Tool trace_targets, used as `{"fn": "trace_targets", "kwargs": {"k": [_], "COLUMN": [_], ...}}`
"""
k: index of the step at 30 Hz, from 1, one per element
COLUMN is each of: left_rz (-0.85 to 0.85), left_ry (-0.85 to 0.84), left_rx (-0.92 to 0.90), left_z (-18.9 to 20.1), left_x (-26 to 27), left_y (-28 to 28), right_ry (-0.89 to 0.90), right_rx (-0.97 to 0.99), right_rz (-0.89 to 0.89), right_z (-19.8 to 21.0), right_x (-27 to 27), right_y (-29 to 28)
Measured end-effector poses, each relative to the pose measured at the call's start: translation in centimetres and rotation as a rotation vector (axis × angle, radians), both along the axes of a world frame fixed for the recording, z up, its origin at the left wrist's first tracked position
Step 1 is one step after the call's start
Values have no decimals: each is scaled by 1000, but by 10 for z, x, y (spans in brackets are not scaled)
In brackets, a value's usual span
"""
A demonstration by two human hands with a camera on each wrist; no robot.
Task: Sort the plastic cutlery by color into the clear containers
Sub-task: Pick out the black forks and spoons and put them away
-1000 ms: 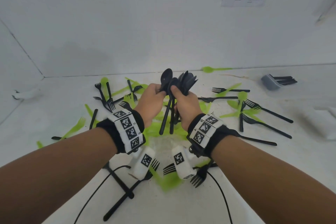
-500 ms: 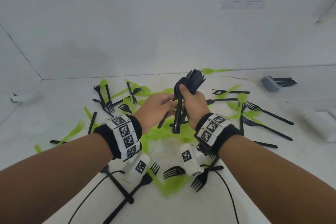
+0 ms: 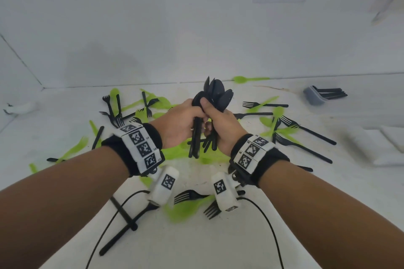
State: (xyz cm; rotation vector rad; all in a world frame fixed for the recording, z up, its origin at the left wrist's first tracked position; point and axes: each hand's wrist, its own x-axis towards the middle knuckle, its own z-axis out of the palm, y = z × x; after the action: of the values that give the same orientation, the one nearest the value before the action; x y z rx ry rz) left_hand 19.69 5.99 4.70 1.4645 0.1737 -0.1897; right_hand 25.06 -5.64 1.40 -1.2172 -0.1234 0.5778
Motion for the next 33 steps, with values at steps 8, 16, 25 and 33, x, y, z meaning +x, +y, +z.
{"fn": "trace_targets", "kwargs": {"k": [8, 16, 25, 33], "left_rz": [361, 302, 419, 319], "left_ry": [84, 80, 60, 3], "left_rx": [-195, -340, -323, -253], "left_z": [-19, -22, -25, -26], "left_x": [4, 11, 20, 24], "left_y": [-12, -29, 0, -3], "right_ry": [-293, -457, -291, -409], "right_rx": [-220, -305, -307, -330], "right_rz": [-120, 26, -203, 125], "right_z": [-11, -5, 0, 10], "right_x": [11, -12, -8, -18], "right_y": [-45, -37, -27, 1]}}
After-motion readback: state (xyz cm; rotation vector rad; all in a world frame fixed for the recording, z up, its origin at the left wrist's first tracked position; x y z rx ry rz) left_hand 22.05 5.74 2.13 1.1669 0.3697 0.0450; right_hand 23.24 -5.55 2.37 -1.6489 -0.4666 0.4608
